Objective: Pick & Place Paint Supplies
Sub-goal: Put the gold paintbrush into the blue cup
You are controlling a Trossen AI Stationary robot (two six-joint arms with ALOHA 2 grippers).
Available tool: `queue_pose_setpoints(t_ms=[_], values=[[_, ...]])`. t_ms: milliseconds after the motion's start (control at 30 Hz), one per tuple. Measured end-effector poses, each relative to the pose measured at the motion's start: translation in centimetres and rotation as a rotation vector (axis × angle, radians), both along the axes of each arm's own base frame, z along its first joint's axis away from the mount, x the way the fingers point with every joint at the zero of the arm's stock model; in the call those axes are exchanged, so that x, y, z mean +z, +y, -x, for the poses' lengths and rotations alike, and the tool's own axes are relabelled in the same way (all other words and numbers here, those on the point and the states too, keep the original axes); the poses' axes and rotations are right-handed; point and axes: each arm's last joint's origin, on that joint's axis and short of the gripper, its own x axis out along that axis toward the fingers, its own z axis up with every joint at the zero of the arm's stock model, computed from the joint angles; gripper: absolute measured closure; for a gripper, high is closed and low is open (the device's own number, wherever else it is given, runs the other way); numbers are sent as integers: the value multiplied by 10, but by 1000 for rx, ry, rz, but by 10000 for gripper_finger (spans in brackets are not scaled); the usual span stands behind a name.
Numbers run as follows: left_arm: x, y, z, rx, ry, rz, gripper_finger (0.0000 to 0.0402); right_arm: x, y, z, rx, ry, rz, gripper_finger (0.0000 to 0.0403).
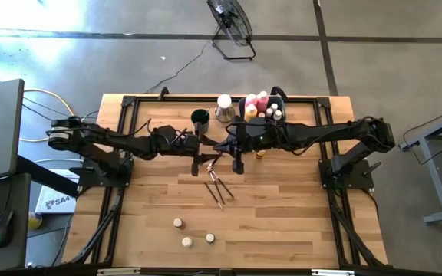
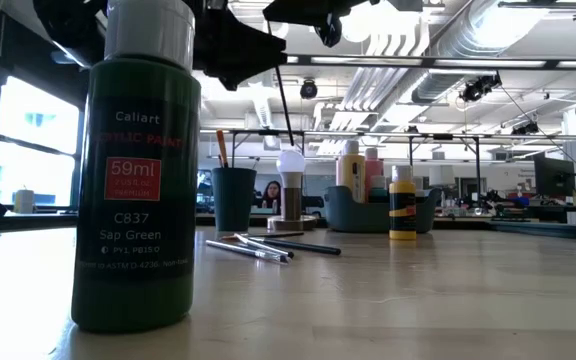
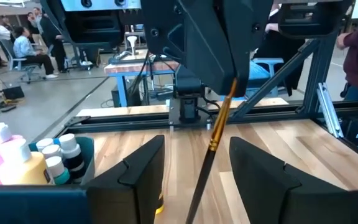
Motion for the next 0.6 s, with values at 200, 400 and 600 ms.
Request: queue_pose_setpoints(t_ms=[200,400,600], values=[[0,0,0,0,1,1,263,0,0,0,0,1,0,401],[0,0,0,1,1,1,321,0,0,0,0,1,0,401],[0,0,0,1,1,1,354,0,0,0,0,1,0,401]])
